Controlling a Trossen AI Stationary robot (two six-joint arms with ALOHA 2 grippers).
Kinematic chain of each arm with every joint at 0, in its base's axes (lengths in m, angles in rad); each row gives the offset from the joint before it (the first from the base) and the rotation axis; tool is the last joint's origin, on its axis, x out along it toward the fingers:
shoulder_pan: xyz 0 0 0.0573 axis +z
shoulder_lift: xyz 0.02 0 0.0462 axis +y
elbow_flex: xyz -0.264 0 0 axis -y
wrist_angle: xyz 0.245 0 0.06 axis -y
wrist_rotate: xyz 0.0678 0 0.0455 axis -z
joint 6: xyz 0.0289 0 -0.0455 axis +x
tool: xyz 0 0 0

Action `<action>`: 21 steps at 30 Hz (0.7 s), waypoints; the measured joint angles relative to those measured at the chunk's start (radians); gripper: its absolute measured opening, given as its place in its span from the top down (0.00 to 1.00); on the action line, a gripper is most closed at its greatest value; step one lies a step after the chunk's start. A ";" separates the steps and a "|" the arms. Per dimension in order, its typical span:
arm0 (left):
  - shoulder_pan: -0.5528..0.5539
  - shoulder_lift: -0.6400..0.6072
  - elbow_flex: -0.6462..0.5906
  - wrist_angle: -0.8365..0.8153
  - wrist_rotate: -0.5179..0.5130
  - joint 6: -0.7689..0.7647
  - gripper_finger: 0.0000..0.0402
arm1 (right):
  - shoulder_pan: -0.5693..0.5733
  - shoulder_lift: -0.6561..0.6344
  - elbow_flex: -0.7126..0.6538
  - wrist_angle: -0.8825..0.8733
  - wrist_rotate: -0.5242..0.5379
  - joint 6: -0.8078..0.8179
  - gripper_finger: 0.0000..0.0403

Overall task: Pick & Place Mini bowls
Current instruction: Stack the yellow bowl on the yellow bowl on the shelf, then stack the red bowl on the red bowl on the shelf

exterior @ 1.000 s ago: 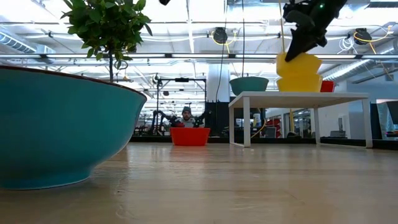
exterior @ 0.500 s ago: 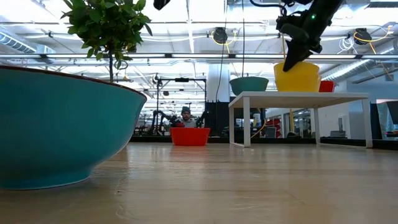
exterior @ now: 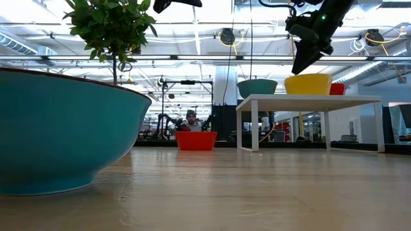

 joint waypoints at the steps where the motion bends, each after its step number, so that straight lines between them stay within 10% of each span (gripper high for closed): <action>1: 0.000 0.000 0.000 -0.002 0.000 0.000 0.63 | 0.000 0.000 0.000 0.000 0.002 0.000 0.81; 21: 0.045 0.346 0.000 -0.148 -0.226 0.270 0.63 | 0.022 -0.144 -0.001 0.098 -0.057 0.002 0.65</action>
